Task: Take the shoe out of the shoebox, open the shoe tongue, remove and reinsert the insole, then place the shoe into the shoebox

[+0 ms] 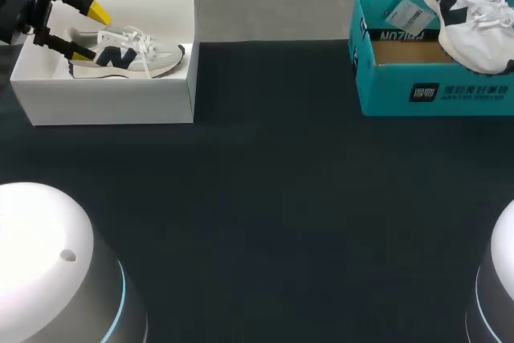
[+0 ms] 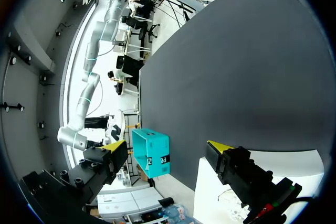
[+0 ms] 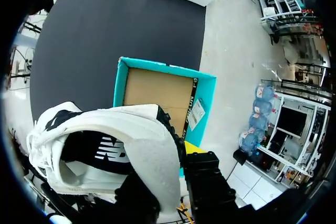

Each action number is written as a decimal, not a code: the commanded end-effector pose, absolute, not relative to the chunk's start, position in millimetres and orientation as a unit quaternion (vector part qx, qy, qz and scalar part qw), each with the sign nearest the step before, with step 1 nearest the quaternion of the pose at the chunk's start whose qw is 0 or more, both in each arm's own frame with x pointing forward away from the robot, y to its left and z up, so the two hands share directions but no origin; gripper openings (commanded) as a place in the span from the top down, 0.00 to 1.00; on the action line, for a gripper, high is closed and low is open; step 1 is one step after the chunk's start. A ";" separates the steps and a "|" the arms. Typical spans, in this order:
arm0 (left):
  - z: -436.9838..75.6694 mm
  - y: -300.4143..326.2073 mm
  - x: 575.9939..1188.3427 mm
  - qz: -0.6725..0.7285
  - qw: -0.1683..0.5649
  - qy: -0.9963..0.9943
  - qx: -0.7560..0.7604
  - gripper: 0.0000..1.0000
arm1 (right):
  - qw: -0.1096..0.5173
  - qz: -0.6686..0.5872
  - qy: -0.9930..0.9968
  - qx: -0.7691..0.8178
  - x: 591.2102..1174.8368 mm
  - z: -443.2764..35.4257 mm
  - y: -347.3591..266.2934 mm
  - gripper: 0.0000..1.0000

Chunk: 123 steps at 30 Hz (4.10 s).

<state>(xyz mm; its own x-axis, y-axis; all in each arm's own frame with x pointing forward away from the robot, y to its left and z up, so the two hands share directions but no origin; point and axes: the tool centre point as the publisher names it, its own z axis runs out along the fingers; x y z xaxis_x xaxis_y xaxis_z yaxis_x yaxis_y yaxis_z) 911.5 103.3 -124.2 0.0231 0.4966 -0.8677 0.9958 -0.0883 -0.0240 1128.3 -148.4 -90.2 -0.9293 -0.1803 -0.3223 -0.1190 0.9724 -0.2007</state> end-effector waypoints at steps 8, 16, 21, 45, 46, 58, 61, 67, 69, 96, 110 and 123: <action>-123.8 103.6 911.0 -0.376 0.330 0.589 0.635 0.00 | 0.141 -0.094 0.978 -0.123 1117.3 -99.5 -225.4 1.00; -123.8 103.6 911.0 -0.376 0.330 0.589 0.635 0.00 | 0.134 -0.102 0.981 -0.098 1135.6 -109.3 -254.9 1.00; -123.8 103.6 911.0 -0.376 0.330 0.589 0.635 0.00 | 0.131 -0.105 0.983 -0.074 1146.1 -111.3 -275.1 1.00; -123.8 103.6 911.0 -0.376 0.330 0.589 0.635 0.00 | 0.029 -0.023 0.838 0.544 1138.6 -106.9 -300.0 1.00; -123.8 103.6 911.0 -0.376 0.330 0.589 0.635 0.00 | 0.029 -0.023 0.838 0.544 1138.6 -106.9 -300.0 1.00; -123.8 103.6 911.0 -0.376 0.330 0.589 0.635 0.00 | 0.029 -0.023 0.838 0.544 1138.6 -106.9 -300.0 1.00; -123.8 103.6 911.0 -0.376 0.330 0.589 0.635 0.00 | 0.029 -0.023 0.838 0.544 1138.6 -106.9 -300.0 1.00; -123.8 103.6 911.0 -0.376 0.330 0.589 0.635 0.00 | 0.029 -0.023 0.838 0.544 1138.6 -106.9 -300.0 1.00; -123.8 103.6 911.0 -0.376 0.330 0.589 0.635 0.00 | 0.033 -0.017 0.821 0.570 1135.4 -108.4 -305.4 1.00; -123.8 103.6 911.0 -0.376 0.330 0.589 0.635 0.00 | 0.104 0.001 0.684 0.722 1084.9 -128.6 -354.3 1.00; -123.8 103.6 911.0 -0.376 0.330 0.589 0.635 0.00 | 0.093 0.002 0.683 0.725 1077.0 -132.3 -357.6 1.00; -123.8 103.6 911.0 -0.376 0.330 0.589 0.635 0.00 | 0.091 0.004 0.669 0.738 1065.2 -155.4 -352.2 1.00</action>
<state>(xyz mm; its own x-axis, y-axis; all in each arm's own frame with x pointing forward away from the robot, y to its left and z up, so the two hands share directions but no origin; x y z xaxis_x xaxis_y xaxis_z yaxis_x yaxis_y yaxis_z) 911.5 103.3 -124.2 0.0231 0.4966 -0.8677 0.9958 -0.0882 -0.0240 1073.2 -353.8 -145.4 0.0948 0.9884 -0.1186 0.9904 -0.0817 0.1113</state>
